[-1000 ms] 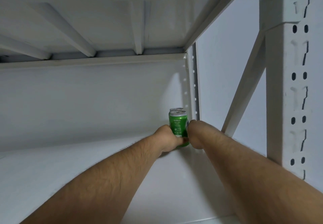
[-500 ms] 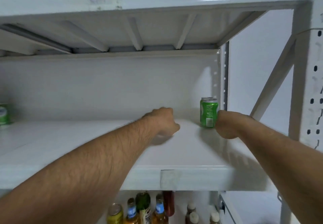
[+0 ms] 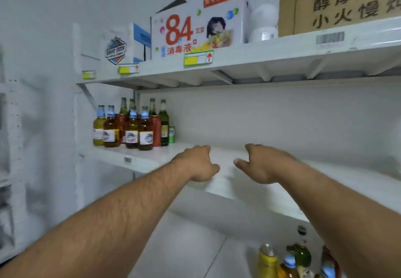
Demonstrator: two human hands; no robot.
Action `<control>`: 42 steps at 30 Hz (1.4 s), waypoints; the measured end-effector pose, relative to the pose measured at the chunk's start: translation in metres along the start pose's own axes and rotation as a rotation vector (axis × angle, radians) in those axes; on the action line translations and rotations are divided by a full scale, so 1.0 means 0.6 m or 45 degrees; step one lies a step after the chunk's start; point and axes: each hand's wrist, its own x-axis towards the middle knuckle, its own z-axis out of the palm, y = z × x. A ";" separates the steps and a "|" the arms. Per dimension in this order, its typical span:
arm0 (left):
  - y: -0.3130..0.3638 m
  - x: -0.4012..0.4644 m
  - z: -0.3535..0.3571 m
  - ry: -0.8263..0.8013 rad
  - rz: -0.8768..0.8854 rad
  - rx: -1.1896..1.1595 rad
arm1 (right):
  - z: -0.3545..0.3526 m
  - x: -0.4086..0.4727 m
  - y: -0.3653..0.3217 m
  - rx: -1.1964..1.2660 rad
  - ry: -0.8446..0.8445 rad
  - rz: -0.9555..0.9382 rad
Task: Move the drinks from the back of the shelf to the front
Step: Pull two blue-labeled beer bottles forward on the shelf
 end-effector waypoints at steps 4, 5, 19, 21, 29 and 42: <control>-0.120 -0.043 -0.036 0.034 -0.173 -0.006 | 0.014 0.022 -0.135 0.023 -0.041 -0.170; -0.145 -0.051 -0.042 0.043 -0.205 -0.011 | 0.016 0.027 -0.162 0.022 -0.048 -0.197; -0.327 -0.026 -0.062 0.112 -0.493 -0.028 | 0.051 0.130 -0.331 0.115 -0.031 -0.460; -0.335 -0.003 -0.063 0.134 -0.501 -0.039 | 0.060 0.155 -0.337 0.145 -0.028 -0.471; -0.371 0.079 -0.052 0.108 -0.507 0.007 | 0.100 0.258 -0.351 0.207 -0.055 -0.449; -0.538 0.176 -0.047 0.079 -0.362 -0.084 | 0.148 0.363 -0.471 0.224 -0.061 -0.293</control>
